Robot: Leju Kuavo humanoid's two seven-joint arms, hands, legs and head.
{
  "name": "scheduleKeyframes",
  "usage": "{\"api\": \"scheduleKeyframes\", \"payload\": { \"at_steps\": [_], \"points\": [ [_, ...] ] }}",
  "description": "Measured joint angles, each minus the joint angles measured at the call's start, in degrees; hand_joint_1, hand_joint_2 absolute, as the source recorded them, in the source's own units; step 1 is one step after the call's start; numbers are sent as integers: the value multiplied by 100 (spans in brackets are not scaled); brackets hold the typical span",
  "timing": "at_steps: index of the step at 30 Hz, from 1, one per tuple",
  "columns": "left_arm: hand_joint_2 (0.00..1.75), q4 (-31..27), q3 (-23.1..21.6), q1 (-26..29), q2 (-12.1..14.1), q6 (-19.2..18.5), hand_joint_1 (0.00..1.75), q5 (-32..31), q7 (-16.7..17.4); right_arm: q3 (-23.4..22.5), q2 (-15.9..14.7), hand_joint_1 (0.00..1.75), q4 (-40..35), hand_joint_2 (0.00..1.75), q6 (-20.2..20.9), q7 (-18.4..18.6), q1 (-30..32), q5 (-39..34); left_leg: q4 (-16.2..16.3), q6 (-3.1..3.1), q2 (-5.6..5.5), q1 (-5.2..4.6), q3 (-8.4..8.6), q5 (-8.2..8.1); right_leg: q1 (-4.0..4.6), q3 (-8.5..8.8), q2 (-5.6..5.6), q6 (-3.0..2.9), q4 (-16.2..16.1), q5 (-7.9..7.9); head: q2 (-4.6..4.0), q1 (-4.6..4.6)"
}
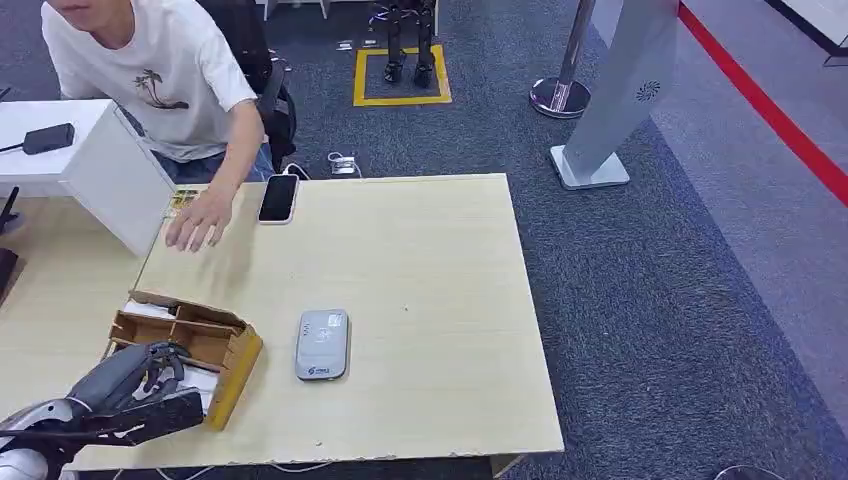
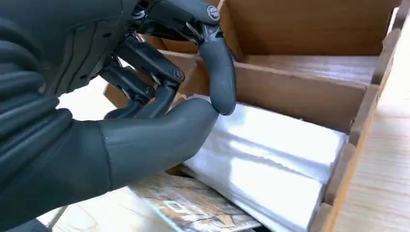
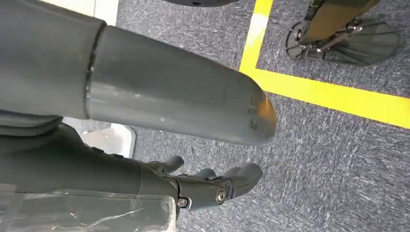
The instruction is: Pass the card to the sensor for recognition and then transmit it.
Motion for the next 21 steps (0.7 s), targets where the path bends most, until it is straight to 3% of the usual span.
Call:
{"api": "scheduleKeyframes", "payload": {
  "at_steps": [10, 21],
  "points": [
    [175, 11, 81, 16, -29, 0, 166, -17, -2, 0, 2, 0, 0, 0, 0, 0, -3, 0, 0, 0, 0, 0, 0, 0, 0, 0, 0, 0, 0, 0, 0, 0],
    [175, 11, 142, 16, -74, -2, 169, -35, 0, 0, 2, 0, 0, 0, 15, 2, -2, -9, 0, 0, 0, -1, 0, 0, -1, 0, 0, 0, 0, 0, 0, 0]
  ]
}}
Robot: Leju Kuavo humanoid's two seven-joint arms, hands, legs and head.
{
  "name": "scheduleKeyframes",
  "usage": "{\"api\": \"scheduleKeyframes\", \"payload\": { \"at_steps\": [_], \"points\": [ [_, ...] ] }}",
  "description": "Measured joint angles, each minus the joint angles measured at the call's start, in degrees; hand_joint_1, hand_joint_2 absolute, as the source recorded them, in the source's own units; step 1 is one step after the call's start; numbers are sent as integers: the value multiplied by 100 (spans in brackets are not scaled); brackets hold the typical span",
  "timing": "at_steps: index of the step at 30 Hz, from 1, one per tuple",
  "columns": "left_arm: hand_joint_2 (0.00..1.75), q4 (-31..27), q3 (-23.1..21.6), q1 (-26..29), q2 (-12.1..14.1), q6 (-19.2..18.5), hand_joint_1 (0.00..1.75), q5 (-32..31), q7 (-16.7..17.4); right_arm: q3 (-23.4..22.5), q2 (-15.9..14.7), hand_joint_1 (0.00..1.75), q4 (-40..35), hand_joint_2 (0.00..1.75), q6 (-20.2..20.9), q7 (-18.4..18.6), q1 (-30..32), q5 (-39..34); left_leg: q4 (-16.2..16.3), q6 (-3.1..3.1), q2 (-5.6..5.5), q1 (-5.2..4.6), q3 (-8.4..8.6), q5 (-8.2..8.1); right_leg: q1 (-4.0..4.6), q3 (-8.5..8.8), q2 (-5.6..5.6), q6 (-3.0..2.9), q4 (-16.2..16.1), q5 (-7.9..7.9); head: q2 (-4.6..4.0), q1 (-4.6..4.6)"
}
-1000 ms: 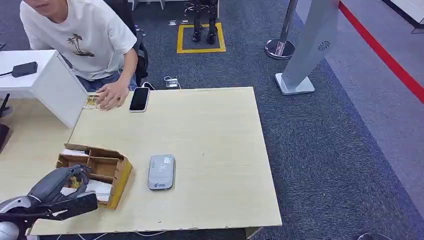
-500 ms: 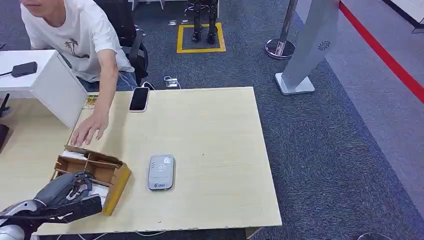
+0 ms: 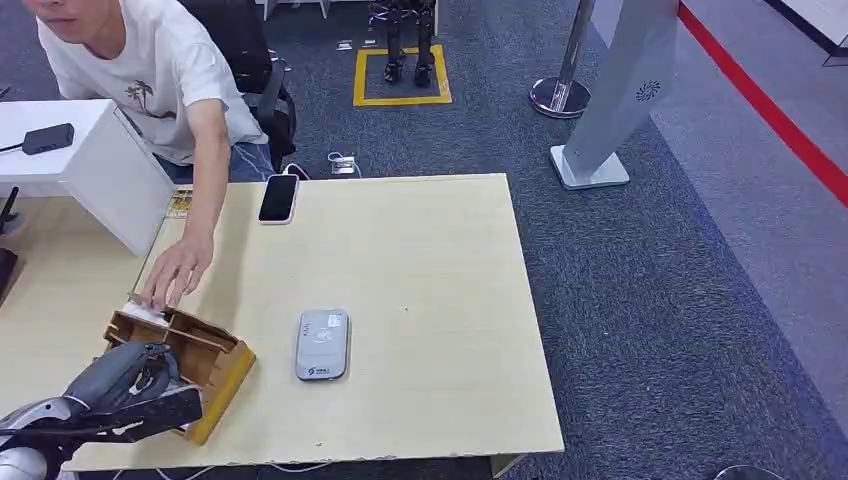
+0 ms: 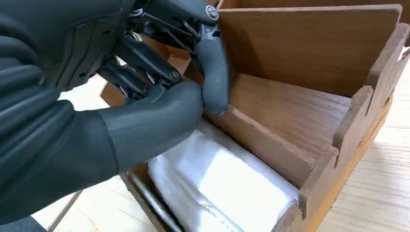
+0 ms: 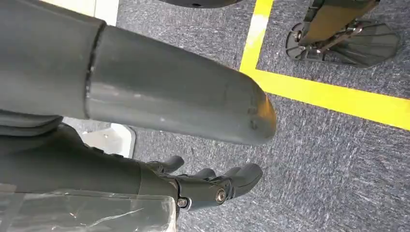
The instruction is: Pass the card to the sensor for recognition and then transmit it.
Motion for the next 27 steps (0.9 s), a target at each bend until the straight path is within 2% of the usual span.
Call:
{"api": "scheduleKeyframes", "payload": {
  "at_steps": [7, 12, 16, 22, 23, 24, 25, 26, 27],
  "points": [
    [175, 9, 59, -2, -11, -11, 164, -15, 0, 0, 0, 0, 0, 0, -7, -2, 1, -26, 0, 0, 1, 0, 0, 0, 0, -2, 1, 0, 0, 0, 0, -2],
    [175, 11, 131, -3, -9, -15, 168, -17, 4, 0, 0, 0, 0, 0, -7, -2, 6, -44, 0, 0, 1, 0, -1, 0, 1, -3, 2, 0, 0, 0, 0, 0],
    [175, 11, 133, -5, -9, -17, 161, -17, 4, 0, 0, 0, 0, 0, -4, -2, 8, -48, 0, 0, 3, 0, -1, 0, 0, -4, 3, 0, 0, 0, 0, -2],
    [175, 11, 133, -8, -17, -17, 162, -26, 4, 0, 0, 0, 0, 0, 4, -17, 10, -61, 0, 0, 3, 0, 0, 0, 0, -5, 3, 0, 0, 0, 0, 0],
    [175, 11, 133, -8, -24, -17, 150, -26, 4, 0, 0, 0, 0, 0, 11, -17, 10, -61, 0, 0, 3, 0, 0, 0, 0, -4, 3, 0, 0, 0, 0, 0],
    [175, 11, 136, -9, -35, -17, 0, -35, 4, 0, 0, 0, 0, 0, 11, -17, 11, -63, 0, 0, 3, 0, 0, 0, 0, -4, 3, 0, 0, 0, 0, 0],
    [175, 11, 136, -10, -44, -17, 0, -44, 4, 0, 0, 0, 0, 0, 11, -17, 12, -68, 0, 0, 3, 0, 0, 0, 0, -4, 2, 0, 0, 0, 0, -2],
    [0, 11, 136, -11, -46, -24, 0, -57, 4, 0, 0, 0, 0, 0, 11, -17, 12, -70, 0, 0, 2, 0, 0, 0, 0, -4, 2, 0, 0, 0, 0, 0],
    [0, 11, 136, -10, -44, -33, 0, -72, 4, 0, 0, 0, 0, 0, 13, -22, 12, -72, 0, 0, 2, 0, 0, 0, 0, -5, 2, 0, 0, 0, 0, -2]
  ]
}}
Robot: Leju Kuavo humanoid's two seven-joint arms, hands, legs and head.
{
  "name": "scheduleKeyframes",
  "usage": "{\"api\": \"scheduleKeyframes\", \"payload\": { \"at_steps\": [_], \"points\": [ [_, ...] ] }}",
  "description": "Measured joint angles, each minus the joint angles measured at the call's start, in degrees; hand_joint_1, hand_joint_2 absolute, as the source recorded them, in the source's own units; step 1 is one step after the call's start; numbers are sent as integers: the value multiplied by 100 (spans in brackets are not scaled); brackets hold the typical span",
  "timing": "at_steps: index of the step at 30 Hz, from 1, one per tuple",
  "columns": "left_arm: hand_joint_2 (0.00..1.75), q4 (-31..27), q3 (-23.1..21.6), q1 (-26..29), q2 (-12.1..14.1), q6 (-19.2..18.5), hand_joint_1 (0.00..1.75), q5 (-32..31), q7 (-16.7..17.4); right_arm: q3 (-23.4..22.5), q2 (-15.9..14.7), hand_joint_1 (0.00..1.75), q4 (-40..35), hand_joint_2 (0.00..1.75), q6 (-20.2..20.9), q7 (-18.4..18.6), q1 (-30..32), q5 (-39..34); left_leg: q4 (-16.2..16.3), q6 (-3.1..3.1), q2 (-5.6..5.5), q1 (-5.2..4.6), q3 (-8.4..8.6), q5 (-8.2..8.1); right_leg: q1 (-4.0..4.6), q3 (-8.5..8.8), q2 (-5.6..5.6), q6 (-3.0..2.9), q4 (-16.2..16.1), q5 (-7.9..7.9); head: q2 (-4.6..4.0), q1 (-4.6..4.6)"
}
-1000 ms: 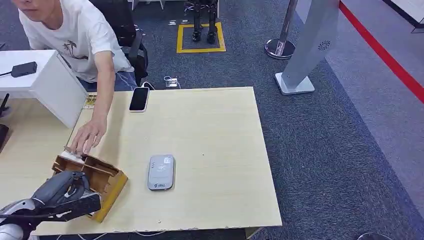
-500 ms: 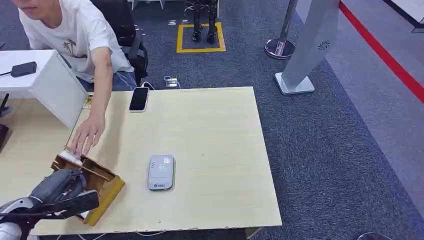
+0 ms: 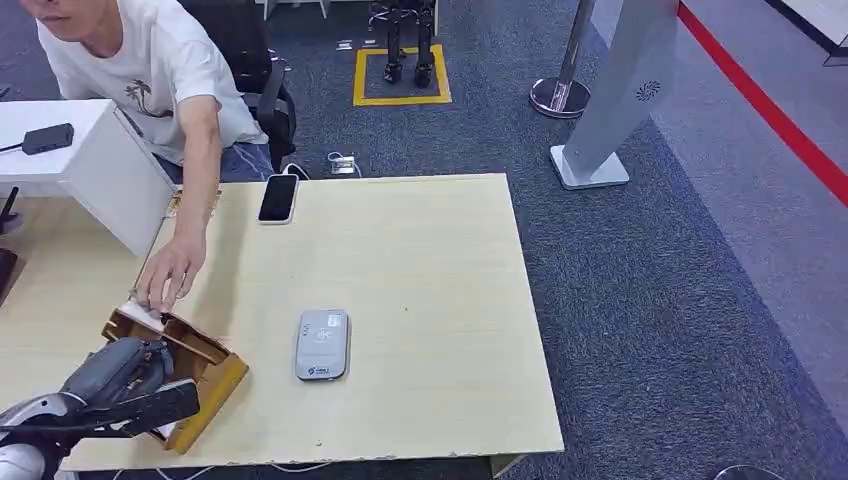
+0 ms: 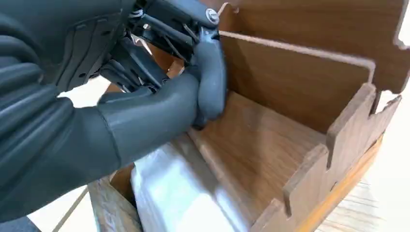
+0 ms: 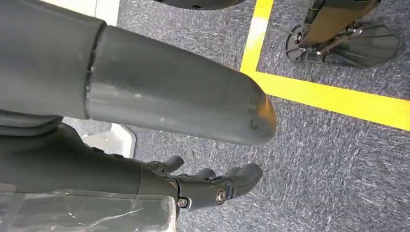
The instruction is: Pass the card to the sensor for recognition and then transmit it.
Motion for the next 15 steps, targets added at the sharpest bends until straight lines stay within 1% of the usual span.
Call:
{"api": "scheduleKeyframes", "payload": {
  "at_steps": [2, 8, 12, 15],
  "points": [
    [0, 0, 11, -15, 15, 0, 0, -48, 31, 0, 0, 0, 0, 0, 0, -9, 3, -7, 0, 0, -1, 0, 0, 0, 0, 0, -1, 0, 0, 0, 0, 2],
    [0, -4, 164, -134, 177, -70, 0, -13, 94, 0, 0, 0, 0, 0, -2, -28, 26, -59, 0, 0, -1, 1, 1, 1, 0, 1, -1, 0, 0, 0, 0, 2],
    [0, -9, 216, -168, 219, -70, 0, 7, 111, 0, 0, 0, 0, 0, -4, -28, 32, -79, 0, -1, -1, 1, 1, 1, 1, 1, 0, 0, 0, 0, 0, 2],
    [0, -68, 317, -204, 306, -81, 0, 68, 164, 0, 0, 0, 0, 0, -4, -31, 44, -100, 0, -1, -1, 1, 1, 1, 1, 0, 0, 0, 0, 0, 0, 4]
  ]
}}
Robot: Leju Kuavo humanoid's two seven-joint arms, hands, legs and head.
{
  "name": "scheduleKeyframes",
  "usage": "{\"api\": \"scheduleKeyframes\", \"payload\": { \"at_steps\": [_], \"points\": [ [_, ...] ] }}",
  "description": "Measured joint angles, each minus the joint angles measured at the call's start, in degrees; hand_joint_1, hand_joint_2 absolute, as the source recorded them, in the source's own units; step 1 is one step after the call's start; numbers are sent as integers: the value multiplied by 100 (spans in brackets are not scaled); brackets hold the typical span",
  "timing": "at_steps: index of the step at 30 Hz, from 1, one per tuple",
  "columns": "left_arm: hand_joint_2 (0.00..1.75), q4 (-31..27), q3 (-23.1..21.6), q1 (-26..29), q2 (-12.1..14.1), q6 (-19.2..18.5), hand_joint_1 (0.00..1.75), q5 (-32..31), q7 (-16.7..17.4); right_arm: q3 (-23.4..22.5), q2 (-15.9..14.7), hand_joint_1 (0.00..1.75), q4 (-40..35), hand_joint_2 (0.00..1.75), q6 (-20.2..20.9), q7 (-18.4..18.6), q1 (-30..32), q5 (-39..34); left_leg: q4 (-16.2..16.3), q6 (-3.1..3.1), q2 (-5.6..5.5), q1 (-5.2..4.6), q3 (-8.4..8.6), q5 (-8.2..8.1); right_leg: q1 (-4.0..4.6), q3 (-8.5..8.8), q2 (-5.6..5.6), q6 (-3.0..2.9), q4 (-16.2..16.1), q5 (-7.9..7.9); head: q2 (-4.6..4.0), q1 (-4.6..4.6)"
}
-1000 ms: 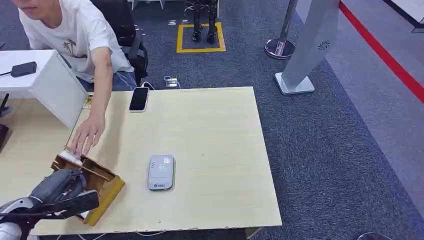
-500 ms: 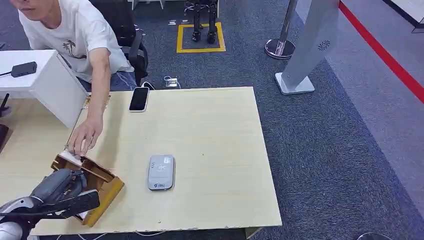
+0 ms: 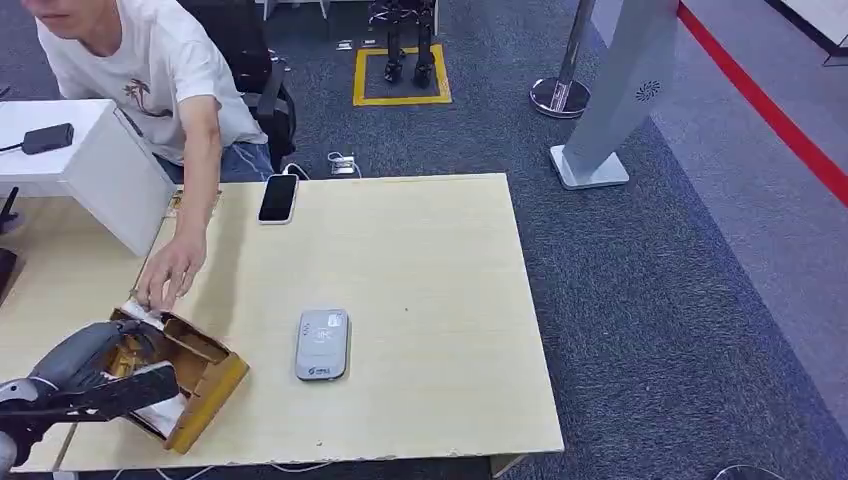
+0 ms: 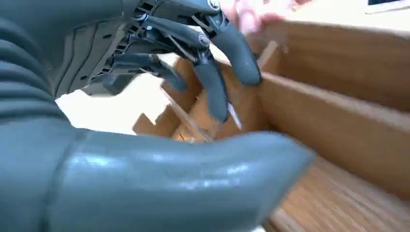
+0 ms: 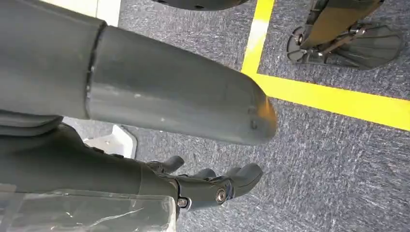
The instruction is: Pass the card to the sensor for recognition and then transmit it.
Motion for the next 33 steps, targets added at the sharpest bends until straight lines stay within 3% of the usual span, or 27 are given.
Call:
{"api": "scheduleKeyframes", "payload": {
  "at_steps": [33],
  "points": [
    [0, -39, 114, -182, 6, -74, 0, 13, 48, 0, 0, 0, 2, 0, 9, -2, 18, 11, 0, 0, 1, 0, -1, 0, 0, -1, 1, 0, 0, 0, 0, -2]
  ]
}}
